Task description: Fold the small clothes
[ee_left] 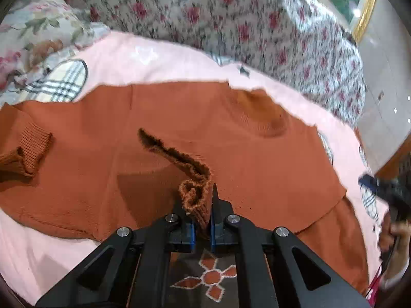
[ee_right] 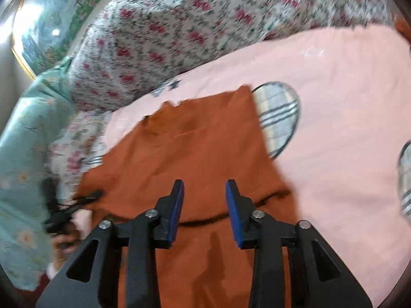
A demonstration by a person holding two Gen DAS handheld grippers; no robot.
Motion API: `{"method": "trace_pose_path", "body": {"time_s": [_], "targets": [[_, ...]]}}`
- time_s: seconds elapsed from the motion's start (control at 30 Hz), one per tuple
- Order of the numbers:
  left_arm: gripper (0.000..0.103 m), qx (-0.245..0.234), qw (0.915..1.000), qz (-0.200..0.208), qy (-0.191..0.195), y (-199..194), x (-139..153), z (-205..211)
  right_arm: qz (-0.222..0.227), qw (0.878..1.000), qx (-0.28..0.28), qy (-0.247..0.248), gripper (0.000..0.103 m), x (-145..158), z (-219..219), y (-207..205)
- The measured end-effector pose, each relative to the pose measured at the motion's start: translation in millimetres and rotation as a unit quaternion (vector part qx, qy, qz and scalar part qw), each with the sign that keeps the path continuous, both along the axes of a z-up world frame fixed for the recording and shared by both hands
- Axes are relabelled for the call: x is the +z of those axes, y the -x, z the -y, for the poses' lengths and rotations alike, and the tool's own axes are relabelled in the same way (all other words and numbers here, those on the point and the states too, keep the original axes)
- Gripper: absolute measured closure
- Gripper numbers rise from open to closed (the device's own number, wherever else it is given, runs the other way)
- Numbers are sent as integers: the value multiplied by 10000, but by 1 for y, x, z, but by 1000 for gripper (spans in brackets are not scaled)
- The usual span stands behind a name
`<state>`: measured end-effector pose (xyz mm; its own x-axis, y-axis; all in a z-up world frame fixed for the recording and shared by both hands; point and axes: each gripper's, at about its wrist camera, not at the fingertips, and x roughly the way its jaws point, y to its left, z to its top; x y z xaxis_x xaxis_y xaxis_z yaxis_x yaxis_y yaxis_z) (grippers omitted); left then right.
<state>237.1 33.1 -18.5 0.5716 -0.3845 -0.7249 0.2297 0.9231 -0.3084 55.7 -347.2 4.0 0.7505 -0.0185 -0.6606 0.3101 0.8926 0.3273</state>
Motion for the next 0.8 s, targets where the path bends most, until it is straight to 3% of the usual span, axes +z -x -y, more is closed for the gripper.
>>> {"method": "trace_pose_path", "body": {"time_s": [0.07, 0.2, 0.4, 0.47, 0.5, 0.63, 0.8], "targets": [[97, 119, 9995, -107, -285, -3, -9, -1, -139, 9998, -86, 136, 59, -5, 13, -16], [95, 301, 9994, -150, 15, -5, -10, -13, -481, 9987, -74, 135, 59, -20, 33, -53], [95, 89, 9994, -213, -253, 2, -17, -12, -1092, 9937, -101, 224, 53, -55, 41, -88], [97, 93, 9994, -148, -296, 1, -14, -9, -1143, 9927, -89, 370, 68, -57, 41, -88], [97, 130, 9993, -27, -346, 1, -8, -7, -1165, 9925, -65, 353, 90, -54, 41, -88], [98, 275, 9977, 419, -464, -2, 13, -4, -536, 9980, -142, 295, 90, -24, 40, -66], [97, 382, 9977, 170, -541, -15, 0, -10, -1126, 9926, -215, 400, 82, -42, 35, -74]]}}
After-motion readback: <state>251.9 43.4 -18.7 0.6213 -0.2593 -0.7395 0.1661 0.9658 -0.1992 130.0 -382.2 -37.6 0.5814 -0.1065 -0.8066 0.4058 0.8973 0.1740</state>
